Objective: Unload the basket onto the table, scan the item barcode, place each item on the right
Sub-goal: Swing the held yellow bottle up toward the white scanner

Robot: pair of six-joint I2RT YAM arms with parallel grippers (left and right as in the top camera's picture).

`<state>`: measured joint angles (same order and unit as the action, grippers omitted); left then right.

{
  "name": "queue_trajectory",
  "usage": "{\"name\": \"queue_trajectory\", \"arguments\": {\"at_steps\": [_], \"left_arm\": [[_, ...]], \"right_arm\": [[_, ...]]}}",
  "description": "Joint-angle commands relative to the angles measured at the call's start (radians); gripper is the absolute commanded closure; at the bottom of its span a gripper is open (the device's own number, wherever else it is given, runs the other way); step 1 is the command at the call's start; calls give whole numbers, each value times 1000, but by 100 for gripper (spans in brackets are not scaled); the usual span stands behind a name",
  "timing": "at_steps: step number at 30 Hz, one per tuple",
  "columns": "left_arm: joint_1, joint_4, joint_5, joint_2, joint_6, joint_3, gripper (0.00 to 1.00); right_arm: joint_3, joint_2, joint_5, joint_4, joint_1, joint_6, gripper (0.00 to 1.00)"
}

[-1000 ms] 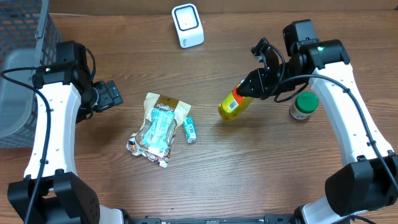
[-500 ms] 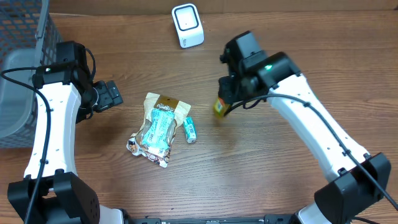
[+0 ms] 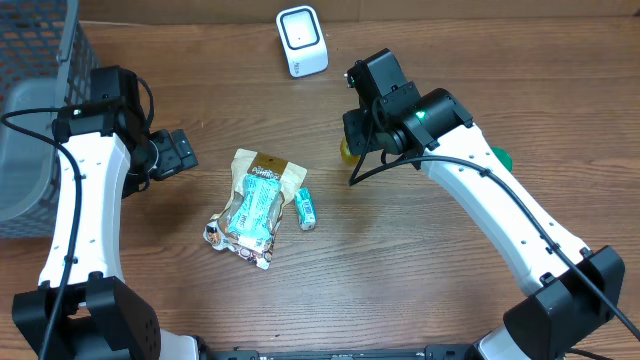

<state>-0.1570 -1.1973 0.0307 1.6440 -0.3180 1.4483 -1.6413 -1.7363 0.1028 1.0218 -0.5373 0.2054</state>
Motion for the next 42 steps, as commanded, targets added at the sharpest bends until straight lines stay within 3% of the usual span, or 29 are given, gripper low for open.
{"name": "queue_trajectory", "arguments": {"at_steps": [1, 2, 18, 27, 42], "left_arm": [[0, 1, 2, 3, 0, 5, 0], [0, 1, 2, 3, 0, 5, 0], [0, 1, 2, 3, 0, 5, 0], [0, 1, 2, 3, 0, 5, 0], [0, 1, 2, 3, 0, 5, 0]], "right_arm": [[-4, 6, 16, -22, 0, 4, 90], [-9, 6, 17, -22, 0, 4, 97], [-484, 6, 39, 142, 0, -225, 97], [-476, -82, 39, -17, -5, -419, 96], [-460, -397, 171, -338, -5, -645, 96]]}}
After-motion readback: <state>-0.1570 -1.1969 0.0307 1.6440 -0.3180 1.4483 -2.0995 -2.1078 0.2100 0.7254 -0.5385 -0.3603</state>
